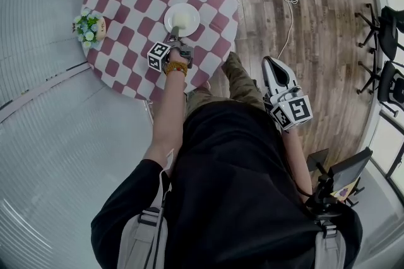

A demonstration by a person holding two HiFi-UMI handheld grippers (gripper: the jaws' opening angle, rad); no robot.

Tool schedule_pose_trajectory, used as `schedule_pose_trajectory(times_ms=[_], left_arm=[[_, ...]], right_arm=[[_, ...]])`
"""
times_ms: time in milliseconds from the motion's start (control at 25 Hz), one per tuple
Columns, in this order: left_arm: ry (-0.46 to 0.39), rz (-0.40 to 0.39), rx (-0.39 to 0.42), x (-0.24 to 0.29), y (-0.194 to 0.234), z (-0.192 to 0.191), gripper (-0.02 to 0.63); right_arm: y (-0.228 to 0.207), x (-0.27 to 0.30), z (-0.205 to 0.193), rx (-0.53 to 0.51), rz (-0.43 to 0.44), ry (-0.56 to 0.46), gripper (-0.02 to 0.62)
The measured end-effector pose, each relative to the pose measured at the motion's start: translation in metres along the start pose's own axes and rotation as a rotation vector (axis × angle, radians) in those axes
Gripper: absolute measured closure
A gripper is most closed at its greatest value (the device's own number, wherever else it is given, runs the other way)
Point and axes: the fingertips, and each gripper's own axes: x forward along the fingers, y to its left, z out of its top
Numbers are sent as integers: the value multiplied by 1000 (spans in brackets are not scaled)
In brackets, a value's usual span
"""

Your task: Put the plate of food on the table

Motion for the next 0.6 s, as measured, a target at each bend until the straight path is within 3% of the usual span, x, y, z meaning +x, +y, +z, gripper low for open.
schedule_pose_trajectory(times_ms=[120, 600], left_arm=[[0, 13, -16, -3, -5, -2, 387], [-32, 70, 17, -27, -6, 2, 383]], right_arm=[[1, 0, 2, -1, 3, -9, 584], [7, 6, 11, 5, 25, -37, 584]])
